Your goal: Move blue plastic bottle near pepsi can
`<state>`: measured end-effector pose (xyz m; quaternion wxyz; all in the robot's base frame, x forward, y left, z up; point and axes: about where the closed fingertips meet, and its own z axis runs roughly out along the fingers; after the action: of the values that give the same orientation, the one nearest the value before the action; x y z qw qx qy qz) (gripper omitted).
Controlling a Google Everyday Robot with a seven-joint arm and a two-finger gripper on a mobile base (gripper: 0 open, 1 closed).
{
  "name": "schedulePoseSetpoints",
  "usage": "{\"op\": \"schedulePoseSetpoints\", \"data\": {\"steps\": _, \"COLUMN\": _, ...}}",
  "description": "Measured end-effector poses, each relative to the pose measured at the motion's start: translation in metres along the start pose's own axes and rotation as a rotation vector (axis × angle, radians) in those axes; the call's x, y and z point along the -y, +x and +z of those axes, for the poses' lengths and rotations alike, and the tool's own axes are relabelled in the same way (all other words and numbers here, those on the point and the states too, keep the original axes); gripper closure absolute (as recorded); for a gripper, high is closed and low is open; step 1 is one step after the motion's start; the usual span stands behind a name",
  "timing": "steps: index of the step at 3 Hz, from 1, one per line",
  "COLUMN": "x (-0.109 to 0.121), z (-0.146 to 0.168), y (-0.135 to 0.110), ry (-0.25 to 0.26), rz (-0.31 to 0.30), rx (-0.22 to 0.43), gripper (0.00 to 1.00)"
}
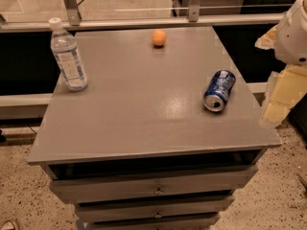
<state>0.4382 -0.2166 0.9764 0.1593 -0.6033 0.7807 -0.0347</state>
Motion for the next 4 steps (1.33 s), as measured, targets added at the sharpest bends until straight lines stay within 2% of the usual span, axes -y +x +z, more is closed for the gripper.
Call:
{"op": "schedulePoseSetpoints", "data": {"steps": 1, "x": 0.000, "z": 0.000, "y": 0.000, "ry": 0.000, "rz": 0.000, "rx": 0.000, "gripper": 0.00}}
{"op": "schedulePoseSetpoints", "data": {"steps": 2, "x": 0.008, "z": 0.014, "y": -0.017, "ry": -0.001, "rz": -0.006, "rx": 0.047, "gripper": 0.00}}
{"op": "schedulePoseSetpoints", "data": {"steps": 3, "x": 0.022, "z": 0.047, "y": -0.068, "ry": -0.009, "rz": -0.025, "rx": 0.161, "gripper": 0.00}}
{"op": "schedulePoseSetpoints", "data": {"steps": 4, "x": 0.035, "z": 0.077, "y": -0.131, "ry": -0.016, "rz": -0.040, "rx": 0.307, "gripper": 0.00}}
